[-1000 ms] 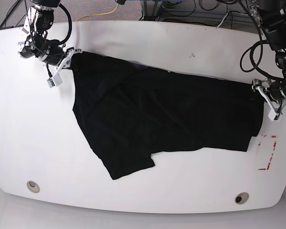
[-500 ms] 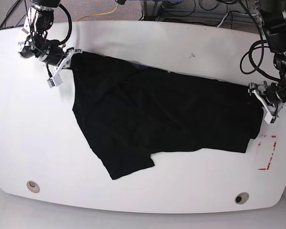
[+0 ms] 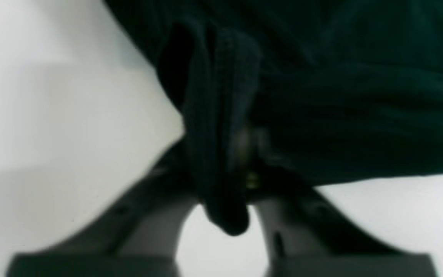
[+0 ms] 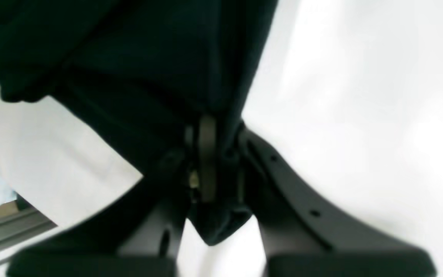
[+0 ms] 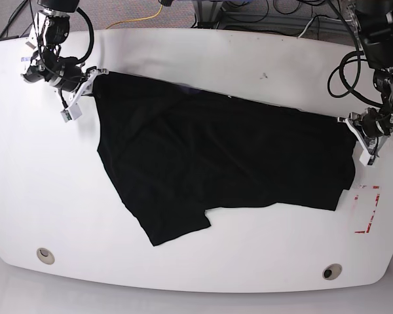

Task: Layout the t-shirt on the table in an organized manner, then fold the t-shirt properly
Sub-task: 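Grasp the shirt corners with both grippers, then pull both held corners back toward the arm bases, stretching the shirt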

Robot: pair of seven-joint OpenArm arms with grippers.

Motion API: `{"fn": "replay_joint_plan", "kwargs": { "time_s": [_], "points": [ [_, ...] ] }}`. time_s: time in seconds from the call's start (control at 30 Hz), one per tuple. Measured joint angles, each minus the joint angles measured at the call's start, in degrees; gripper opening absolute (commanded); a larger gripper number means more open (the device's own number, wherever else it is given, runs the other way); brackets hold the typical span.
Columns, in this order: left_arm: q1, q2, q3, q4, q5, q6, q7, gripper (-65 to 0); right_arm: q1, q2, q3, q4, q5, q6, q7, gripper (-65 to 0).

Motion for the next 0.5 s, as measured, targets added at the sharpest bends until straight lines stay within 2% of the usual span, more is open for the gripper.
{"fn": "replay_joint_plan", "kwargs": {
  "time_s": [0.13, 0.27, 0.5],
  "points": [
    [-0.15, 0.02, -0.17, 0.11, -1.42, -0.15, 3.02, -65.0, -0.02, 1.86, -0.04, -0.13, -0.09, 0.02, -0.61, -62.1],
    [1.16, 0.72, -3.76, 0.63, -2.67, -0.74, 5.57, -65.0, -0.24, 3.50, 0.09, -0.24, -0.22, 0.00, -0.59, -62.1],
    [8.11, 2.16, -8.70, 10.38, -3.28, -1.03, 13.42, -65.0, -2.71, 6.51, -0.02, -0.22, 0.66, 0.13, -0.13, -62.1]
  ]
}}
